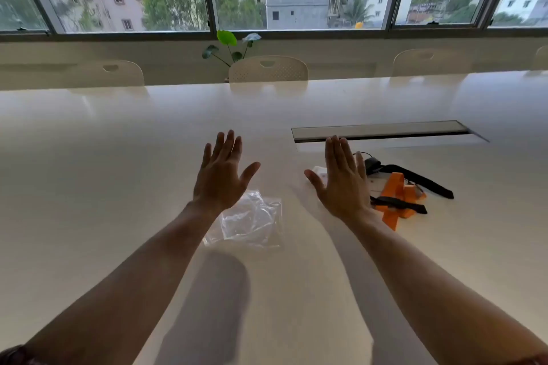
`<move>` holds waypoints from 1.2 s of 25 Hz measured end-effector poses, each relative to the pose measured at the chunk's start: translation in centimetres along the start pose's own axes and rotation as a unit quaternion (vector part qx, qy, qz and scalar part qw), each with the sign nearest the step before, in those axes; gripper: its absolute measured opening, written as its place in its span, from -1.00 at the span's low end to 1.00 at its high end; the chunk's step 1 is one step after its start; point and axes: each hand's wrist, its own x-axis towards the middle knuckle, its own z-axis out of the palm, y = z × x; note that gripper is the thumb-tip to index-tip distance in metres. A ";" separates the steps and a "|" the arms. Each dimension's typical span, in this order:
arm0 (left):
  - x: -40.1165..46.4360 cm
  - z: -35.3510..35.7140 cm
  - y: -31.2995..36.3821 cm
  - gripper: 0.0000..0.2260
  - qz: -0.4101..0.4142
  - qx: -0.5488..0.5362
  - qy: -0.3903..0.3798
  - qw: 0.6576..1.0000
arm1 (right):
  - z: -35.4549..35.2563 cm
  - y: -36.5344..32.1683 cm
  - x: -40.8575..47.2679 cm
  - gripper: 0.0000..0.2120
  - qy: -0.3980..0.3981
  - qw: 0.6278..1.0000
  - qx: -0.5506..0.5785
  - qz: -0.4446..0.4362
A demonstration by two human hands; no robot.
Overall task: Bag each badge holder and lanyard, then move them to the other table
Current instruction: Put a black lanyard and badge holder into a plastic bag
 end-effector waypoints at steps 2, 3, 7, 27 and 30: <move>-0.9 0.8 0.0 -0.28 -0.005 -0.001 -0.026 1.000 | 0.6 0.0 -0.5 -0.17 -0.022 1.000 -0.011 0.018; -1.6 1.3 -0.1 -0.28 -0.010 -0.004 -0.044 0.999 | 0.9 0.1 -0.8 -0.18 -0.031 0.999 -0.017 0.028; -3.8 3.4 -0.1 -0.25 -0.034 -0.048 -0.123 0.991 | 1.4 -0.1 -1.6 -0.42 0.003 0.999 -0.013 0.052; -4.7 4.5 0.2 -0.18 -0.072 -0.054 -0.239 0.967 | -1.1 0.5 0.4 -0.81 -0.093 0.882 0.335 0.319; -3.9 3.8 0.8 -0.20 -0.058 -0.058 -0.197 0.977 | -2.3 0.2 0.8 -0.86 -0.129 0.834 0.425 0.328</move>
